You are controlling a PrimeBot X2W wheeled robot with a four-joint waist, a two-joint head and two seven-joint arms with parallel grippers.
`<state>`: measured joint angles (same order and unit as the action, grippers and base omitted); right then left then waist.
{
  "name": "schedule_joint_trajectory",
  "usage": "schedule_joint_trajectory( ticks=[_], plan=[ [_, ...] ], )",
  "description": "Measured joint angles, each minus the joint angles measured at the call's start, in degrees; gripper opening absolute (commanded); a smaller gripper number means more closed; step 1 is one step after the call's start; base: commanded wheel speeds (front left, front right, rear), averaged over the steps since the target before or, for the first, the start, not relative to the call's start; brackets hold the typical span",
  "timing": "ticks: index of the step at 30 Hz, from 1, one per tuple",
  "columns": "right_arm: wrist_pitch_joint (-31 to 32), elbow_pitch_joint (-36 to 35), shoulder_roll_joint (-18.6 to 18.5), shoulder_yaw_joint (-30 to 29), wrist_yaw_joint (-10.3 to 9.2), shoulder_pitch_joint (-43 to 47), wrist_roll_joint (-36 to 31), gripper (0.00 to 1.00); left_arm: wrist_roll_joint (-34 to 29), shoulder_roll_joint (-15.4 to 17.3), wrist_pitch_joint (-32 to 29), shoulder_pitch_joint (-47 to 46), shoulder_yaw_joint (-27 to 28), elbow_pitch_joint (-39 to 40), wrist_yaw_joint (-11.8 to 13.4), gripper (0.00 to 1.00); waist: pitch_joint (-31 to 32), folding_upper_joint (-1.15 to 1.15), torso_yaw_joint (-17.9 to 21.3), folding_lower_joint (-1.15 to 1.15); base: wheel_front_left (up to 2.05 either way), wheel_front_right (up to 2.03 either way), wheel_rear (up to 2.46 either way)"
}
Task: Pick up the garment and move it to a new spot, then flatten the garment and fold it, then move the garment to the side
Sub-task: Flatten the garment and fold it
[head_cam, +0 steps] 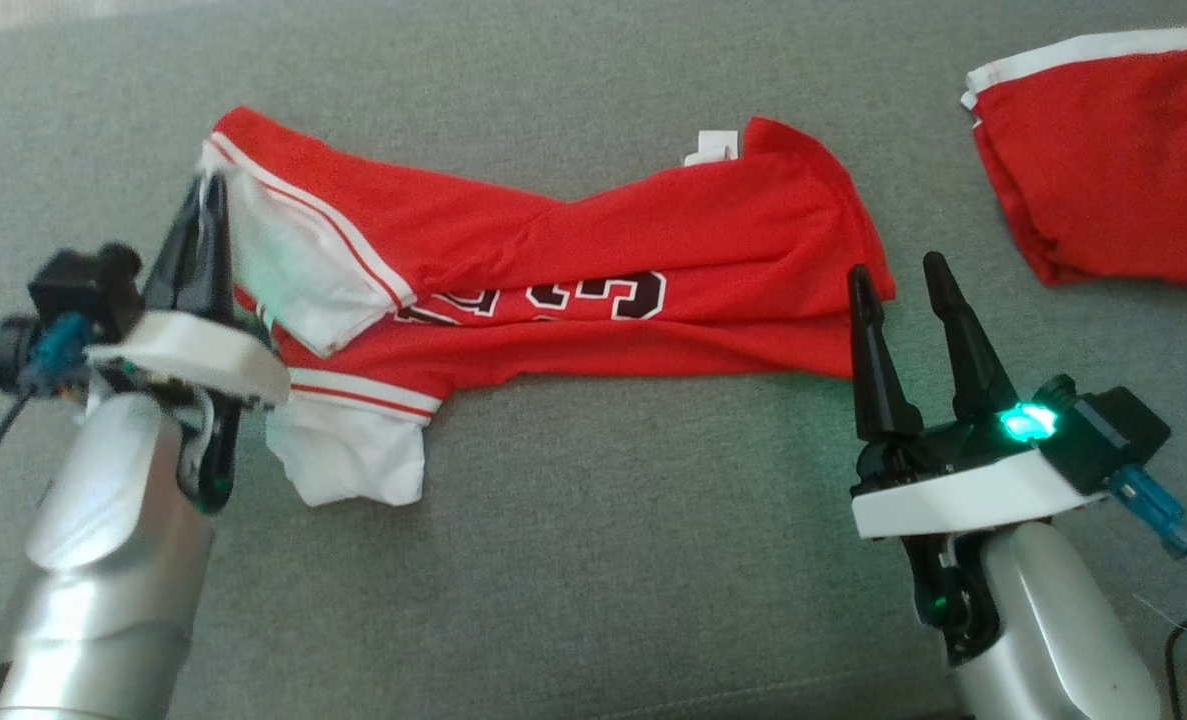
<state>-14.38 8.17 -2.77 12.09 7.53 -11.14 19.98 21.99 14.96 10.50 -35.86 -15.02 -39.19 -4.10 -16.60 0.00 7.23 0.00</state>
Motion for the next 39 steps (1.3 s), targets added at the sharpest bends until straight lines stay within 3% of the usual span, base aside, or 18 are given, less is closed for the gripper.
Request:
schedule_joint_trajectory(
  ticks=[4, 9, 14, 21, 27, 29, 34, 35, 39],
  plan=[
    [0.0, 0.1, 0.0, 0.5, 0.00, 0.0, 0.5, 1.00, 0.8, 0.4, -0.2, -0.3, 0.3, 8.1, 0.1, 0.00, 1.4, 0.00, 0.5, -0.01, 0.00, 0.00, 0.00],
    [0.0, 0.2, 0.0, 1.1, 0.00, 0.1, 1.8, 1.00, 1.3, 1.9, -6.3, -2.1, 0.2, 15.6, 0.6, 0.00, 2.0, 0.00, 2.3, -0.01, 0.00, 0.00, 0.00],
    [0.0, -0.1, 0.0, 1.9, 0.00, 0.1, 3.1, 1.00, 1.5, 4.4, -12.8, -8.0, 0.8, 17.2, 2.1, 0.00, 0.8, 0.00, 4.7, -0.01, 0.00, 0.00, 0.00],
    [0.0, -1.0, 0.0, 3.4, 0.00, -0.6, 5.0, 1.00, 0.2, 8.1, -18.6, -21.0, 2.2, 8.2, 3.3, 0.00, -2.8, 0.00, 8.7, 0.00, 0.00, 0.00, 0.00],
    [0.0, -2.0, 0.0, 5.0, 0.00, -2.6, 6.6, 1.00, -2.7, 10.5, -19.1, -30.2, 2.2, -0.7, 5.2, 0.00, -5.5, 0.00, 12.0, 0.01, 0.00, 0.00, 0.00],
    [0.0, -2.2, 0.0, 6.1, 0.00, -2.7, 7.3, 1.00, -4.0, 11.8, -17.4, -34.9, 2.7, -5.3, 7.7, 0.00, -7.1, 0.00, 13.8, 0.01, 0.00, 0.00, 0.00],
    [0.0, -2.6, 0.0, 6.6, 0.00, -2.7, 7.3, 1.00, -4.5, 12.3, -12.1, -40.0, 4.5, -9.2, 10.7, 0.00, -9.0, 0.00, 15.6, 0.01, 0.00, 0.00, 0.00],
    [0.0, -2.7, 0.0, 6.6, 0.01, -2.7, 7.3, 1.00, -4.5, 12.3, -11.2, -41.1, 4.5, -10.1, 10.6, 1.00, -9.4, 0.00, 15.8, 0.01, 0.00, 0.00, 0.00],
    [0.0, -2.6, 0.0, 6.2, 0.00, -2.8, 7.3, 1.00, -5.0, 11.0, -9.4, -42.3, 3.2, -14.4, 8.0, 1.00, -10.1, 0.00, 15.1, 0.01, 0.00, 0.00, 0.00]
  ],
)
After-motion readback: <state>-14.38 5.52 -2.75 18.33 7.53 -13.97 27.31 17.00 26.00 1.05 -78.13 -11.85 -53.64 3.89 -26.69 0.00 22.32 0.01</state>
